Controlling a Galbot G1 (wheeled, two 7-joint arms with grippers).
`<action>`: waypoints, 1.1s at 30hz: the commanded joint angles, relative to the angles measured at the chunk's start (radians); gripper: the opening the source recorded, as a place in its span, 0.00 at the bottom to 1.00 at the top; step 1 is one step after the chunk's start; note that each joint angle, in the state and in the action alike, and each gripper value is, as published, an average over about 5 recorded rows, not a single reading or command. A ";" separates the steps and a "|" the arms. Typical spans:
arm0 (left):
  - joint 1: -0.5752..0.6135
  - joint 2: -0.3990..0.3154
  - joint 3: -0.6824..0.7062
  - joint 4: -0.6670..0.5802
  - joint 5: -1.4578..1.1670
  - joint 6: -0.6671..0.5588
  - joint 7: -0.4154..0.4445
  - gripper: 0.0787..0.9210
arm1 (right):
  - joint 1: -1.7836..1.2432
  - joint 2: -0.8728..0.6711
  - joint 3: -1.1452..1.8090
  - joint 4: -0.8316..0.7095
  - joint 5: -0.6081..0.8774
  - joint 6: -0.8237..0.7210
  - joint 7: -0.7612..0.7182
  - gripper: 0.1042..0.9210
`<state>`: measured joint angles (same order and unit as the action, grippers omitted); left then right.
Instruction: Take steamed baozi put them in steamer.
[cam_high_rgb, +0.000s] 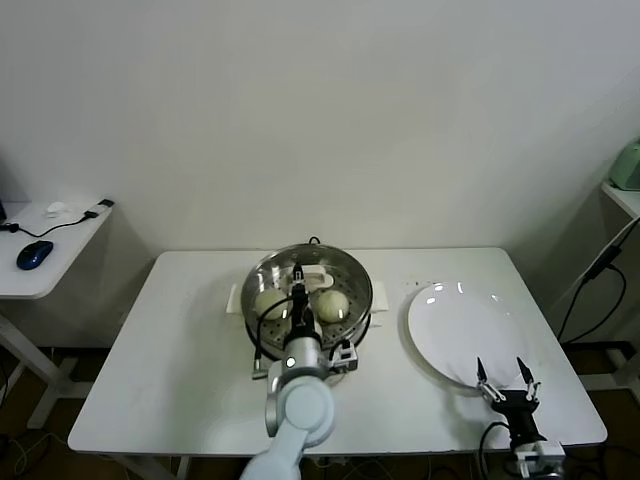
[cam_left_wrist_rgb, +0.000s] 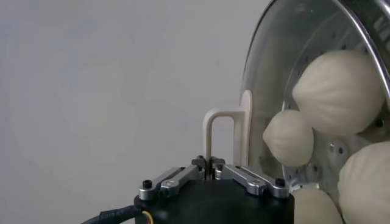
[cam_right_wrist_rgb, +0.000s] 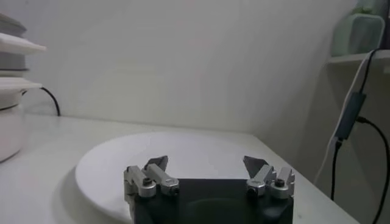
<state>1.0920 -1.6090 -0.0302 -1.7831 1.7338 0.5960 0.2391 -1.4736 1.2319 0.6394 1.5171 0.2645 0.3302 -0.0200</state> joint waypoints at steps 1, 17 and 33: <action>-0.004 -0.049 -0.002 0.017 0.011 0.005 0.001 0.07 | 0.002 0.006 -0.004 0.005 -0.014 0.008 -0.006 0.88; 0.015 -0.041 0.010 -0.039 -0.022 -0.021 0.027 0.43 | 0.004 0.002 -0.008 0.021 -0.026 0.002 -0.015 0.88; 0.208 0.167 -0.027 -0.407 -0.316 -0.123 -0.045 0.88 | -0.003 0.000 -0.038 0.054 0.027 0.013 0.012 0.88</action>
<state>1.2350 -1.5790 -0.0442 -2.0589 1.5121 0.4981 0.2223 -1.4728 1.2306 0.6133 1.5486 0.2698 0.3342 -0.0113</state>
